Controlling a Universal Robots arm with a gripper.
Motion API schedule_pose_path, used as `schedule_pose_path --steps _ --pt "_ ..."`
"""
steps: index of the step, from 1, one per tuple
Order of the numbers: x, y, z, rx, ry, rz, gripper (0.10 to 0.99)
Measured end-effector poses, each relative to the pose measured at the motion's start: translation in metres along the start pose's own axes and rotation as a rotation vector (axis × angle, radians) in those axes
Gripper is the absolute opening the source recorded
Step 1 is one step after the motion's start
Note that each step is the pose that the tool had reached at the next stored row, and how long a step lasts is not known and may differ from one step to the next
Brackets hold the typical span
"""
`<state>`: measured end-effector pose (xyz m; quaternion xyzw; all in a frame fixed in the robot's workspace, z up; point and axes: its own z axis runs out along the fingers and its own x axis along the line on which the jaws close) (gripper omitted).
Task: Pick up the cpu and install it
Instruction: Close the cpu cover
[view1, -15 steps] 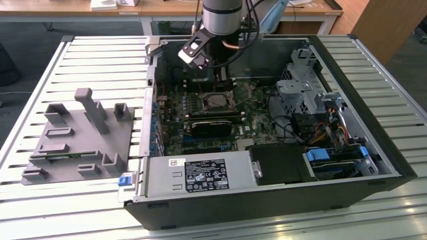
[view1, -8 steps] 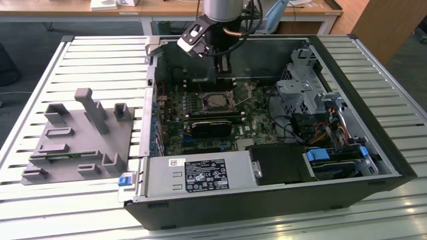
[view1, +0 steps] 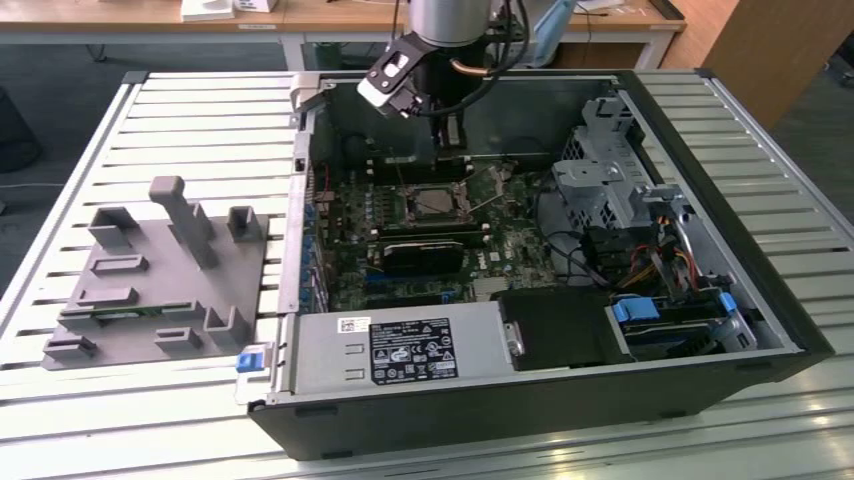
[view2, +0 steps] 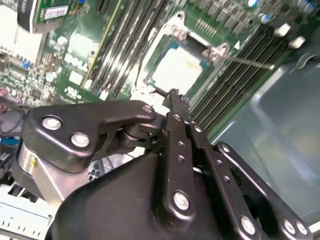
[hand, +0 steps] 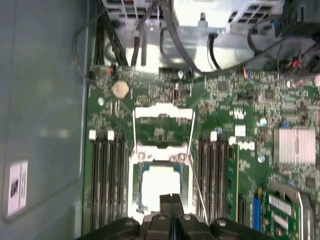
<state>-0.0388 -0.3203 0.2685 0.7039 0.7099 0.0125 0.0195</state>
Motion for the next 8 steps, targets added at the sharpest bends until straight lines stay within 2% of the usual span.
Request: schedule_pose_path --steps 5,8 --pt "0.0005 0.0206 0.0027 0.000 0.0001 0.000 0.106" --pt "0.0013 0.0287 0.0045 0.000 0.0001 0.000 0.106"
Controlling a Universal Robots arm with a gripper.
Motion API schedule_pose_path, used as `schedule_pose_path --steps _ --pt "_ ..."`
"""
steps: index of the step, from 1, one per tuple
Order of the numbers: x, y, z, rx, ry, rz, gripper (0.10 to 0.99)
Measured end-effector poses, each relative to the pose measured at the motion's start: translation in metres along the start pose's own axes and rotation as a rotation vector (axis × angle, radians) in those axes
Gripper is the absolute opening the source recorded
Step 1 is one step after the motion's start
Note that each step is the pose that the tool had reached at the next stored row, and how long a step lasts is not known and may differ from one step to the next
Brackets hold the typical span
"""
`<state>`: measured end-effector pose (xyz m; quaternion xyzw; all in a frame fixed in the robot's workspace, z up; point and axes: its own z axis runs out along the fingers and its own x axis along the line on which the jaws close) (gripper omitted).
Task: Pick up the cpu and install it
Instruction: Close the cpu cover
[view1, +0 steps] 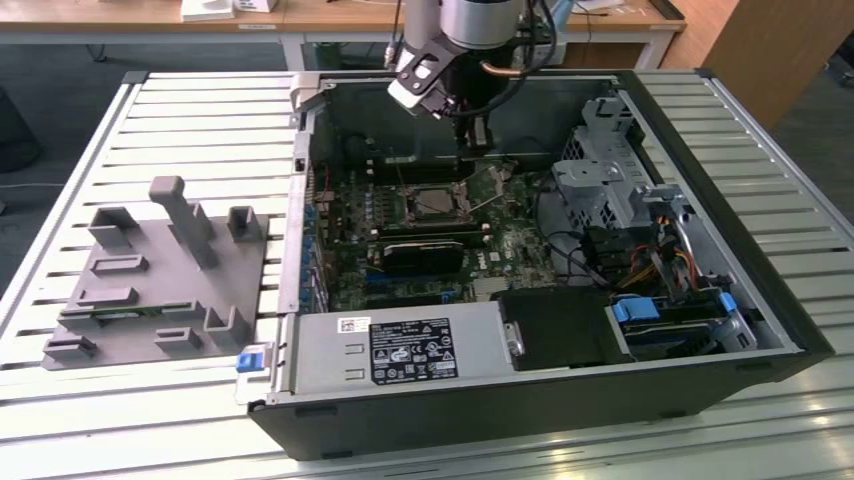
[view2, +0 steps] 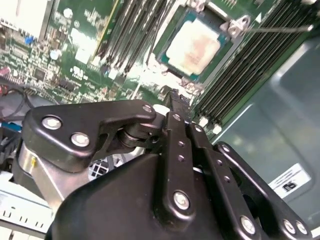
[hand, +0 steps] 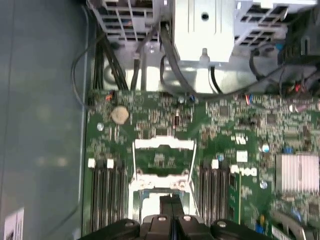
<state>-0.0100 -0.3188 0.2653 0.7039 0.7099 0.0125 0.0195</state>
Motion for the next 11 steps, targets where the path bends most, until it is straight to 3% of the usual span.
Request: schedule_pose_path --steps 1,5,11 --pt "0.0007 0.0045 0.0014 0.000 0.0001 0.000 0.106" --pt "0.0018 0.0109 0.0050 0.000 0.0000 0.000 0.106" --pt "0.0019 0.0142 0.0077 0.000 -0.0007 0.000 0.106"
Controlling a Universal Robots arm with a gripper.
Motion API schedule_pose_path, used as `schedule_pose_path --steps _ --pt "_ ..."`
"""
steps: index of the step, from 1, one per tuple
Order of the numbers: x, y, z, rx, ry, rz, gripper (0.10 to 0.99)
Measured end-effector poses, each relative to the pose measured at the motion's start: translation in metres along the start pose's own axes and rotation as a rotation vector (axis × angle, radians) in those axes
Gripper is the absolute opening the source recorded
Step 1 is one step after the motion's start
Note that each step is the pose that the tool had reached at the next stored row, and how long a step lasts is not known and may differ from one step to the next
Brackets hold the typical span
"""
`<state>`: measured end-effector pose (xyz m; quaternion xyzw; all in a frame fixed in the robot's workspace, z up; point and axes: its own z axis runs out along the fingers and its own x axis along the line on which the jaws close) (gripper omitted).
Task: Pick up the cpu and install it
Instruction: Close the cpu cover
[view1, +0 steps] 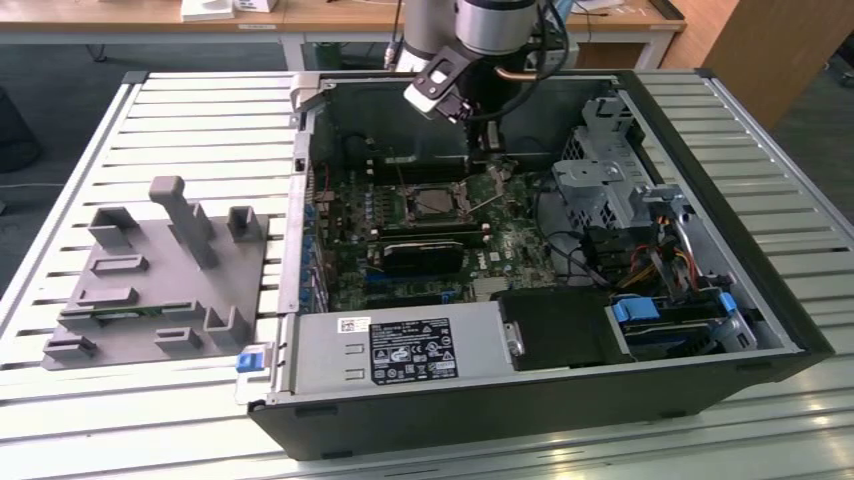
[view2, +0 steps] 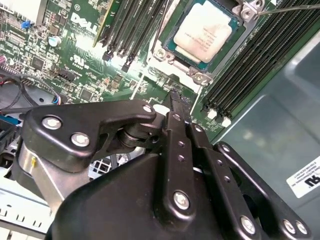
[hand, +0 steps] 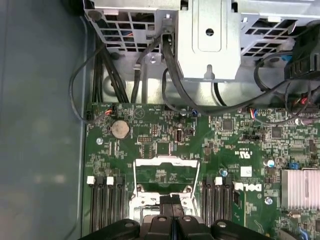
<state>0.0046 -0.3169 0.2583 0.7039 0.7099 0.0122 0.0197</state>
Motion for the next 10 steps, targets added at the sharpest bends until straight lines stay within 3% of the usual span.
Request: schedule_pose_path --steps 10 --pt "0.0000 0.0104 0.0010 0.000 0.0002 0.000 0.106"
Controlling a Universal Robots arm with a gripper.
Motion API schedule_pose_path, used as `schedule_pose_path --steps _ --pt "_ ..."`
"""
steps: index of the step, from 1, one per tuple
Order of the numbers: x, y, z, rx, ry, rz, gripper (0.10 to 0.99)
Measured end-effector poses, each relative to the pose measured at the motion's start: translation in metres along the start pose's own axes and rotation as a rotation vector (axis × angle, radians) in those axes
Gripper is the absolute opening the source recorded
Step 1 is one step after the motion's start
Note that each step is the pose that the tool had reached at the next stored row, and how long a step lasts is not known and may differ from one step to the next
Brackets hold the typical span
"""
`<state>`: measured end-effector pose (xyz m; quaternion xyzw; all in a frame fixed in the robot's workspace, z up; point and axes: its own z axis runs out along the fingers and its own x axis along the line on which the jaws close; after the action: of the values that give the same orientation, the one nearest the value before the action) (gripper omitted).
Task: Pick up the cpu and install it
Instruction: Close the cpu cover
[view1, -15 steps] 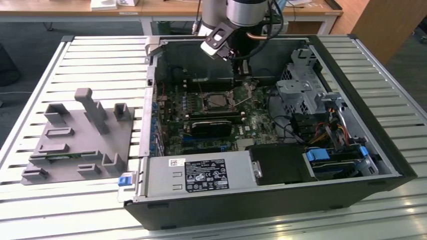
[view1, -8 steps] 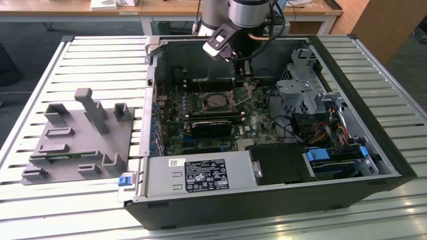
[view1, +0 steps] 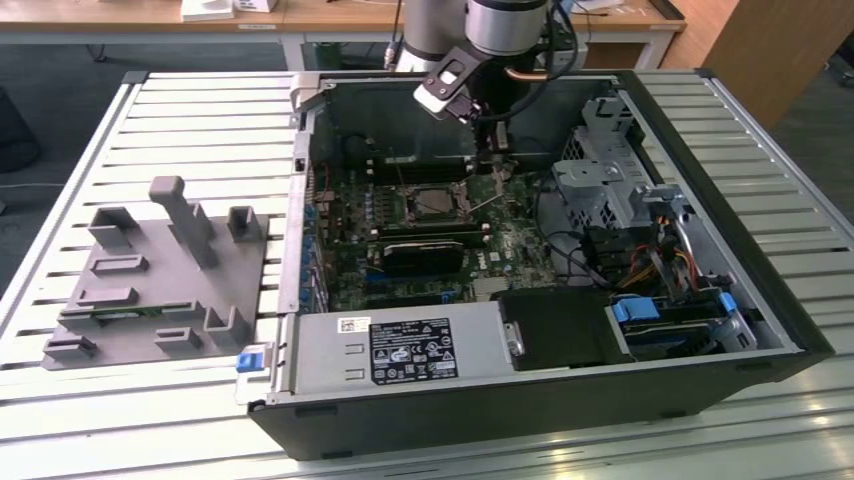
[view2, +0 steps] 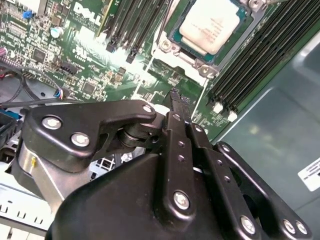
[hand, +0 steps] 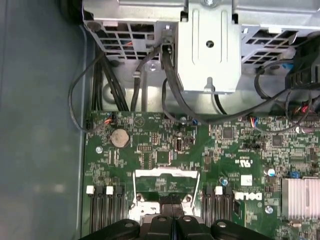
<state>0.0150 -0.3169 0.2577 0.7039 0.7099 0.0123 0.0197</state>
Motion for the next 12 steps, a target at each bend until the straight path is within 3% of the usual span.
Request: schedule_pose_path --steps 12 --pt "0.0003 0.0149 0.0018 0.000 -0.0007 0.000 0.106"
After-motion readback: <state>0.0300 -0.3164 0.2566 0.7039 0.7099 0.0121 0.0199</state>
